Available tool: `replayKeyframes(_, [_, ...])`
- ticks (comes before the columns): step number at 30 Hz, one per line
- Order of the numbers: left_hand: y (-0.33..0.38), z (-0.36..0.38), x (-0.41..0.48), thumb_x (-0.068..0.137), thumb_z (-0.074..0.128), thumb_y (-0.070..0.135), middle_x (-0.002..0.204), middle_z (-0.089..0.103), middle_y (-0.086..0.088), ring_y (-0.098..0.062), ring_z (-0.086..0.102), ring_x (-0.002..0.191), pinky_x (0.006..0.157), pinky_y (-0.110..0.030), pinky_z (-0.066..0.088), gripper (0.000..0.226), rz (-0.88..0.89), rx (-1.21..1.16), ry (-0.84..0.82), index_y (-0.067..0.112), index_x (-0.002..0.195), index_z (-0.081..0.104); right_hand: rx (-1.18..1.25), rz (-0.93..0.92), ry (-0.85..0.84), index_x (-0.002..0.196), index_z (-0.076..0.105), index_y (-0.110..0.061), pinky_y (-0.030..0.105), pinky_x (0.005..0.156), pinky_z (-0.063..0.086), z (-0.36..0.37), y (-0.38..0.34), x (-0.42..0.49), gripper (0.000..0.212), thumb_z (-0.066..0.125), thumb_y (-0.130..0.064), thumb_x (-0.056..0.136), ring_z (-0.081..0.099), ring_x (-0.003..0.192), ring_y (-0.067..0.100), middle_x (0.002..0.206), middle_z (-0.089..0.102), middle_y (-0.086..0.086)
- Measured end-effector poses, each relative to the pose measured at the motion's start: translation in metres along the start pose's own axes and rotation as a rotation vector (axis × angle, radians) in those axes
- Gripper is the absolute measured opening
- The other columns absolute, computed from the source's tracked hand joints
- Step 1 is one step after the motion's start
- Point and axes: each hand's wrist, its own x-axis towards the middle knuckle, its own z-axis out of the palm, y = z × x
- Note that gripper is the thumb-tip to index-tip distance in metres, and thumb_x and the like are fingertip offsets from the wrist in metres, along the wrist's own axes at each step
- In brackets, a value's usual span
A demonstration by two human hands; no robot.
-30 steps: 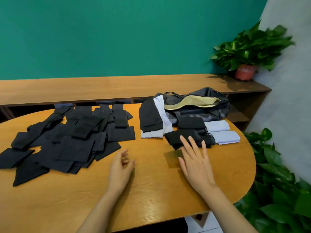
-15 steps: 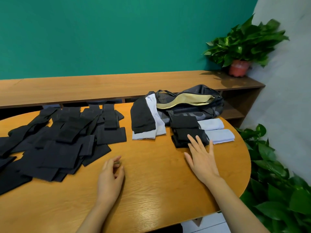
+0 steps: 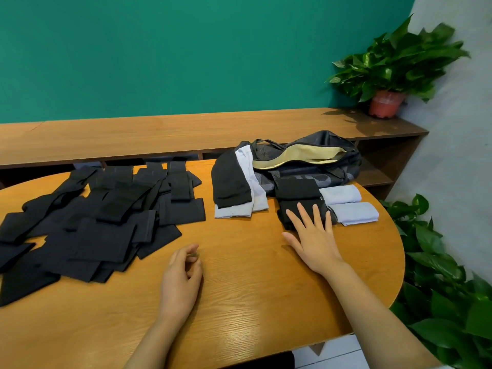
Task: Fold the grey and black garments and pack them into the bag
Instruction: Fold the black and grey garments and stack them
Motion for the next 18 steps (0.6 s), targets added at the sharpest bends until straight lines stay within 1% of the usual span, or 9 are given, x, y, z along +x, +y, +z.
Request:
replayKeyframes(3, [-0.001, -0.003, 0.004, 0.093, 0.060, 0.008, 0.107, 0.058, 0.009, 0.001, 0.056, 0.095, 0.068, -0.006, 0.042, 0.033, -0.012, -0.005, -0.005, 0.016, 0.125, 0.059, -0.004, 0.009, 0.022, 0.154, 0.008, -0.035, 0.052, 0.116, -0.011, -0.007, -0.004, 0.002, 0.090, -0.016, -0.073, 0.077, -0.006, 0.149, 0.031, 0.163, 0.003, -0.001])
replayKeyframes(5, [-0.001, -0.008, 0.010, 0.094, 0.059, 0.010, 0.109, 0.059, 0.008, 0.002, 0.056, 0.092, 0.070, -0.007, 0.042, 0.031, 0.001, 0.006, -0.007, 0.016, 0.125, 0.059, -0.013, -0.006, 0.044, 0.154, 0.011, -0.034, 0.052, 0.116, -0.012, -0.012, -0.010, 0.002, 0.090, -0.017, -0.072, 0.078, -0.004, 0.150, 0.028, 0.163, 0.006, -0.002])
replayKeyframes(7, [-0.003, -0.015, 0.016, 0.095, 0.058, 0.013, 0.107, 0.057, 0.011, -0.002, 0.056, 0.094, 0.076, -0.014, 0.043, 0.030, 0.044, 0.084, -0.019, 0.019, 0.125, 0.058, -0.017, -0.041, 0.072, 0.154, 0.014, -0.034, 0.051, 0.117, -0.012, -0.017, -0.019, 0.001, 0.087, -0.015, -0.070, 0.081, -0.002, 0.150, 0.024, 0.163, 0.009, -0.003])
replayKeyframes(9, [-0.011, -0.019, 0.021, 0.095, 0.057, 0.015, 0.110, 0.056, 0.010, -0.011, 0.052, 0.106, 0.085, -0.025, 0.044, 0.029, 0.097, 0.236, -0.018, 0.019, 0.123, 0.059, -0.023, -0.090, 0.087, 0.154, 0.018, -0.032, 0.051, 0.118, -0.010, -0.022, -0.031, 0.003, 0.084, -0.013, -0.068, 0.084, 0.000, 0.150, 0.021, 0.163, 0.012, -0.004])
replayKeyframes(11, [-0.020, -0.021, 0.024, 0.094, 0.058, 0.016, 0.115, 0.059, 0.007, -0.015, 0.046, 0.111, 0.091, -0.030, 0.038, 0.027, 0.107, 0.352, 0.001, 0.018, 0.121, 0.062, -0.023, -0.150, 0.101, 0.152, 0.025, -0.030, 0.052, 0.119, -0.008, -0.025, -0.045, 0.009, 0.082, -0.010, -0.065, 0.086, 0.002, 0.150, 0.019, 0.162, 0.016, -0.004])
replayKeyframes(12, [-0.023, -0.021, 0.025, 0.094, 0.058, 0.016, 0.117, 0.059, 0.005, -0.015, 0.045, 0.111, 0.092, -0.031, 0.036, 0.026, 0.093, 0.367, 0.008, 0.017, 0.120, 0.063, -0.021, -0.181, 0.110, 0.150, 0.029, -0.029, 0.052, 0.119, -0.007, -0.026, -0.053, 0.013, 0.082, -0.009, -0.064, 0.087, 0.003, 0.150, 0.019, 0.161, 0.019, -0.003])
replayKeyframes(16, [-0.024, -0.022, 0.027, 0.095, 0.057, 0.016, 0.117, 0.058, 0.007, -0.013, 0.044, 0.112, 0.093, -0.026, 0.030, 0.024, 0.047, 0.329, 0.023, 0.017, 0.119, 0.063, 0.001, -0.273, 0.072, 0.147, 0.038, -0.028, 0.051, 0.120, -0.005, -0.025, -0.085, 0.037, 0.084, -0.009, -0.064, 0.087, 0.005, 0.150, 0.019, 0.161, 0.021, -0.003])
replayKeyframes(18, [-0.024, -0.022, 0.027, 0.095, 0.056, 0.016, 0.116, 0.058, 0.008, -0.012, 0.043, 0.111, 0.094, -0.026, 0.029, 0.024, 0.051, 0.318, 0.028, 0.018, 0.118, 0.063, 0.008, -0.285, 0.044, 0.145, 0.042, -0.027, 0.052, 0.120, -0.004, -0.023, -0.099, 0.050, 0.074, 0.001, -0.062, 0.093, 0.005, 0.150, 0.019, 0.161, 0.021, -0.003])
